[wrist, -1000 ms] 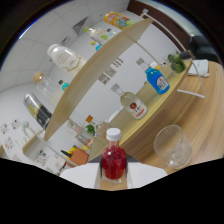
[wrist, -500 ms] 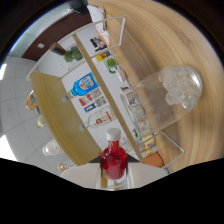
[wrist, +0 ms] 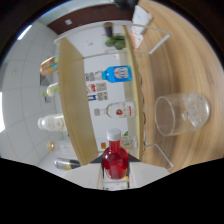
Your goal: Make me a cup of Vodka Sunrise.
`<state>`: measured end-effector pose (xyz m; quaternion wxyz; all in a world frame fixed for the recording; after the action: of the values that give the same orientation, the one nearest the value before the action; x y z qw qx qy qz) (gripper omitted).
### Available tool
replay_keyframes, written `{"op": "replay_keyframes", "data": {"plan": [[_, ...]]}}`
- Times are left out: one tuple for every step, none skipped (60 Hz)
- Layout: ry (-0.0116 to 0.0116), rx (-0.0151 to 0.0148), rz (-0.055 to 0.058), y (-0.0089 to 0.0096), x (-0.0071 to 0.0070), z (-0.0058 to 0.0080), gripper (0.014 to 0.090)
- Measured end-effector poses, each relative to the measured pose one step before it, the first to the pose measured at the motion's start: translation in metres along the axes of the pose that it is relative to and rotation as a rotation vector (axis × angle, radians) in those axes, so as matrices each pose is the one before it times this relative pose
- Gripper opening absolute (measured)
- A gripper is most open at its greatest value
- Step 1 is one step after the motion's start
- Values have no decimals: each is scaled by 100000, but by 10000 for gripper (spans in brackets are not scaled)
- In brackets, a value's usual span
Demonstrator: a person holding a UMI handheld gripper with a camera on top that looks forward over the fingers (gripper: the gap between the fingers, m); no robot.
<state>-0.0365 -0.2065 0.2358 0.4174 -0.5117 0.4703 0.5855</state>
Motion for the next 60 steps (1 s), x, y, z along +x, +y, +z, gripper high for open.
{"op": "replay_keyframes", "data": {"plan": [[1317, 176, -7841, 261, -229, -64, 347], [1383, 455, -8614, 204, -272, -49, 349], [1165, 627, -9112, 173, -381, -54, 348], [925, 629, -9317, 220, -470, -48, 348], [898, 1263, -9043, -121, -278, 101, 348], [600, 466, -8882, 293, -625, -54, 348], [794, 662, -8775, 275, -532, 120, 350], [377, -447, -6940, 55, -680, -90, 350], [296, 650, -7426, 120, -580, 21, 350], [242, 776, -7244, 103, -569, 30, 349], [289, 763, -6938, 100, -561, 10, 350], [256, 677, -6571, 105, -490, 8, 351], [216, 572, -6241, 169, -498, 20, 352], [185, 371, -5914, 263, -451, 50, 350], [224, 281, -5618, 317, -459, 89, 351], [1213, 874, -6338, 338, -769, -11, 350], [-309, -322, -4372, 609, 107, 180, 349], [459, -392, -4703, 579, -284, 125, 350], [539, -640, -4316, 666, -330, 149, 348], [490, -821, -3806, 730, -310, 166, 349], [106, -967, -3239, 733, -355, 138, 348], [443, -695, -3545, 990, -926, 381, 349], [-1015, -1390, -1724, 769, 5, 45, 348], [-291, -1483, -2221, 951, -333, 203, 349], [-188, -1896, -1966, 1028, -303, 232, 348], [-174, -2197, -1683, 1104, -298, 265, 347], [-178, -2260, -1395, 1115, -336, 302, 346], [-64, -2191, -1255, 1109, -272, 286, 347], [600, -1684, -1440, 1175, -491, 343, 348], [-164, -2228, -734, 1057, -173, 364, 347], [15, -2505, -996, 1106, -170, 356, 346], [361, -2524, -1301, 1105, -92, 346, 347], [778, -2189, -1528, 1024, -12, 360, 346], [835, -1869, -1629, 937, 1, 369, 347], [444, -1952, -1640, 927, -79, 335, 347], [-210, -1866, -1093, 991, -280, 428, 347], [-396, -2129, -673, 848, -237, 325, 346], [-110, -1847, -180, 885, -214, 215, 347], [10, -1803, -179, 657, -138, 290, 347], [139, -1593, -112, 622, -91, 269, 347], [115, -1665, -274, 617, -100, 256, 346], [117, -1832, -417, 625, -86, 256, 346], [81, -2039, -590, 524, 7, 267, 346], [248, -1586, -367, 462, -4, 198, 347], [256, -1346, -180, 423, -38, 175, 347], [97, -1156, 36, 410, -39, 220, 348], [111, -1166, 87, 344, -84, 83, 348], [80, -589, 375, 379, -160, 185, 349], [-50, -1168, 353, 283, -43, 92, 348], [-11, -1244, 435, 340, -60, 132, 348], [112, -1254, 437, 359, -27, 136, 348], [257, -1061, 330, 282, 36, 92, 348], [28, -1418, 59, -3, 197, 79, 348], [47, -591, 391, 208, -8, 60, 347], [-131, -818, 382, 209, -44, 47, 347], [21, 96, 479, 208, -173, 128, 348], [-67, -43, 281, -7, -13, 2, 348], [-38, 154, 235, -13, -20, 23, 348], [3, -58, 58, 19, 14, -3, 348], [-34, -236, -113, 61, 9, 2, 351]]}}
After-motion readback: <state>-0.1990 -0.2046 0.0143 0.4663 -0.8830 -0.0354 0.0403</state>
